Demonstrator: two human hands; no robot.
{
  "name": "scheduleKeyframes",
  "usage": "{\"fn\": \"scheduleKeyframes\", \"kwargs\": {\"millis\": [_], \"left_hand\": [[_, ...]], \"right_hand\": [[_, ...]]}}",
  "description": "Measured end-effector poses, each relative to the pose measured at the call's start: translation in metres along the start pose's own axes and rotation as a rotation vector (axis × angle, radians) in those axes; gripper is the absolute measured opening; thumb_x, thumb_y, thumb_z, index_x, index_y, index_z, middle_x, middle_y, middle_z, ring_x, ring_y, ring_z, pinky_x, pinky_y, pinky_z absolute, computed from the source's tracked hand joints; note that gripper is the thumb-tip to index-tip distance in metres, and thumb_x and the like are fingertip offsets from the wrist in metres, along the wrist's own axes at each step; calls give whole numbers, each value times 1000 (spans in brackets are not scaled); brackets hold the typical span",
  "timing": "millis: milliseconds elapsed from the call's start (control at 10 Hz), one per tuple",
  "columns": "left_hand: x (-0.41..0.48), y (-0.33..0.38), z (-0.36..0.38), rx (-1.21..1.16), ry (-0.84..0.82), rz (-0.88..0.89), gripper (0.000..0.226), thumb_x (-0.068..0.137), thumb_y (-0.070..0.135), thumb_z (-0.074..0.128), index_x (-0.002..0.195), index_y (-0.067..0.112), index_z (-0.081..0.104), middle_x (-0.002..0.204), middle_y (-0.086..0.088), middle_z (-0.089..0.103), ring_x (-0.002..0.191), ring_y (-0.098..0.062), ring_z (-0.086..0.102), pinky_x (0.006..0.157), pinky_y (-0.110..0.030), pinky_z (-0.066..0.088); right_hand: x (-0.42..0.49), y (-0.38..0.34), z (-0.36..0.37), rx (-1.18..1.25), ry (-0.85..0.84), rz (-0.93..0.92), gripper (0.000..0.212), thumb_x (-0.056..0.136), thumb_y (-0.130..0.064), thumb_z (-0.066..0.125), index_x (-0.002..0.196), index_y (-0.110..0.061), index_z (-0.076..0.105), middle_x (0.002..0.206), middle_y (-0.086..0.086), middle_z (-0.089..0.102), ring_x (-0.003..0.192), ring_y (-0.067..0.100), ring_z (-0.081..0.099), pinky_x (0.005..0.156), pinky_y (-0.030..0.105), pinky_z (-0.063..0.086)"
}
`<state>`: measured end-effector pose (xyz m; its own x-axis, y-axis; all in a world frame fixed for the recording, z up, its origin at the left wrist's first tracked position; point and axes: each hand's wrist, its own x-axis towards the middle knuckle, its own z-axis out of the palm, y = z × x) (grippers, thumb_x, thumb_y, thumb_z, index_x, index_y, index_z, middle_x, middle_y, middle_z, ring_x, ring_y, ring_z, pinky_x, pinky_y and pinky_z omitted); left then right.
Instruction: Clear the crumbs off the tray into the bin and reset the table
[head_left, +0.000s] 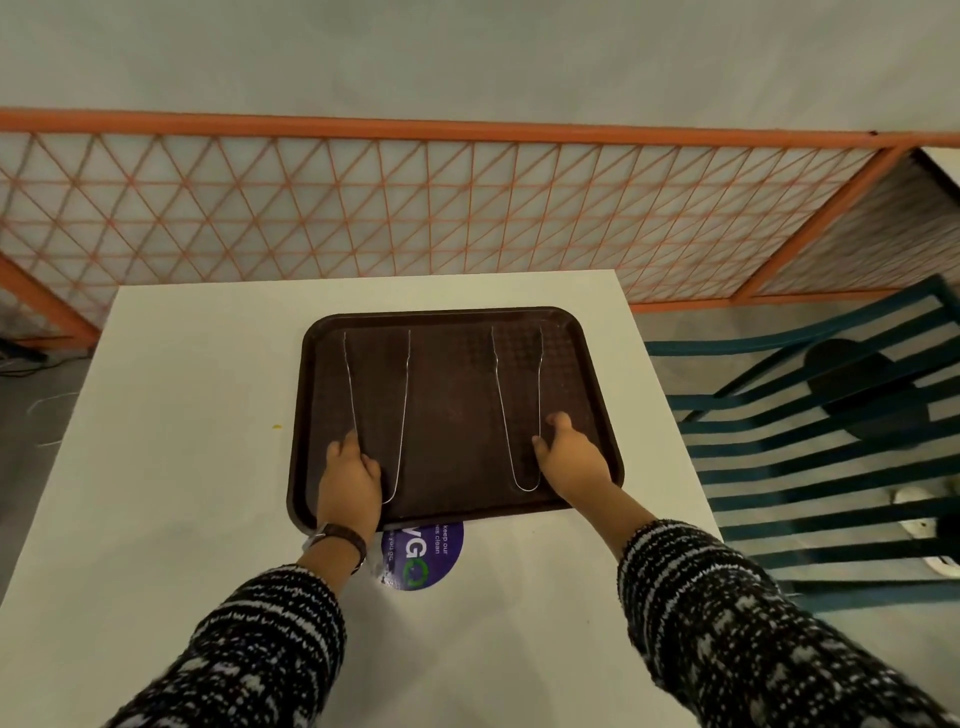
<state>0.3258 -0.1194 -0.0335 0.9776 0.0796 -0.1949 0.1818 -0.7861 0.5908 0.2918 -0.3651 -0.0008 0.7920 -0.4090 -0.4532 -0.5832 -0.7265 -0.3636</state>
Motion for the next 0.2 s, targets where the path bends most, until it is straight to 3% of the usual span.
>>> {"fn": "scheduleKeyframes", "kwargs": {"millis": [200], "left_hand": [[-1,1,1,-52,-15,-35,41,94,14,41,135,6,41,123,-20,47,98,-39,57,86,-44,47]], "right_hand": [[-4,-1,-2,0,4,-3,39,96,-33,41,131,-16,34,112,14,63,95,33,62,72,36,48]]}}
